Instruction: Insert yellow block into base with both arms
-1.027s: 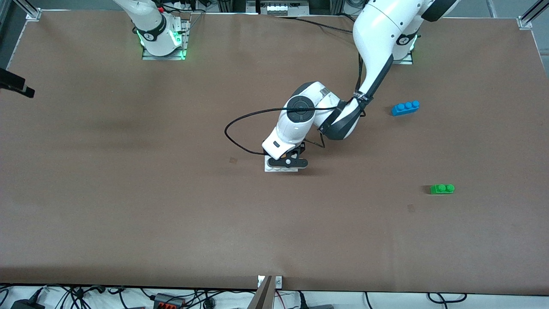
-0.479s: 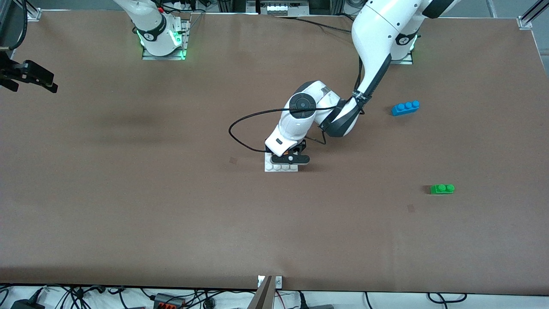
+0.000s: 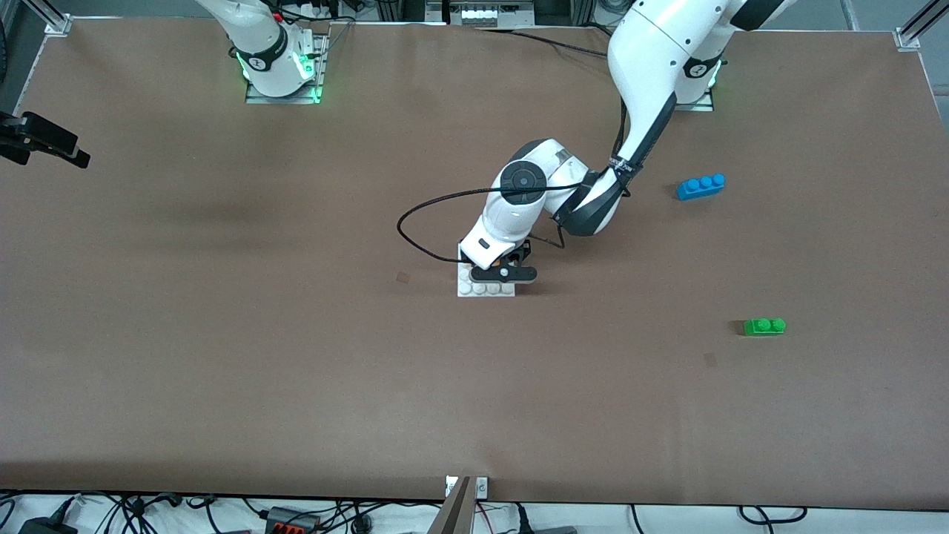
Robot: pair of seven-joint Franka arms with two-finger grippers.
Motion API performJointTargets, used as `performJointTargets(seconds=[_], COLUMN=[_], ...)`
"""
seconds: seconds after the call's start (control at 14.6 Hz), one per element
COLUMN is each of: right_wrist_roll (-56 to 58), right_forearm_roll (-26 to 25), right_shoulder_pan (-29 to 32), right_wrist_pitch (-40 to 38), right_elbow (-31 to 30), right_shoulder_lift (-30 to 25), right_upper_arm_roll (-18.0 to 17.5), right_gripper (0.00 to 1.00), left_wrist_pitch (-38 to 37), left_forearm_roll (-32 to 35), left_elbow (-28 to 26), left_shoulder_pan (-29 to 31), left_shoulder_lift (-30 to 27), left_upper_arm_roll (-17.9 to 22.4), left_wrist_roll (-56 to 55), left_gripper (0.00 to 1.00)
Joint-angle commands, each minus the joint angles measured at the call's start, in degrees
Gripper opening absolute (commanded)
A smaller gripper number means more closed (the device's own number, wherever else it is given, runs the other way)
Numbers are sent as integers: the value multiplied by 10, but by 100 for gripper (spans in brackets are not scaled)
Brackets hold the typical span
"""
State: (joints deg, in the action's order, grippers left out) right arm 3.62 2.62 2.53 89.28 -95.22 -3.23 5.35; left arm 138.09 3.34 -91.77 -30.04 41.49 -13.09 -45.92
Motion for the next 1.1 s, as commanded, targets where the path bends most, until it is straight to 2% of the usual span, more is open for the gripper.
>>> performJointTargets(seconds=[0.0,0.21,1.03], right_wrist_roll=[-2,-4,-5], right_forearm_roll=[-9,-40,-38], right_shoulder_pan=[-12,-16,-23], right_wrist_pitch=[6,16,19], right_elbow=[1,6,6], right_shoulder_lift=[2,5,8], right_upper_arm_roll=[-3,-16,-17], right_gripper=[100,100,100], left_wrist_pitch=[3,3,4], left_forearm_roll=[18,18,18], left_elbow=[-25,-25,-22], left_shoulder_pan=[-7,-7,-15], left_shoulder_lift=[-25,-24,-20], left_upper_arm_roll=[10,11,13], left_wrist_roll=[-18,-18,-16], left_gripper=[59,59,59])
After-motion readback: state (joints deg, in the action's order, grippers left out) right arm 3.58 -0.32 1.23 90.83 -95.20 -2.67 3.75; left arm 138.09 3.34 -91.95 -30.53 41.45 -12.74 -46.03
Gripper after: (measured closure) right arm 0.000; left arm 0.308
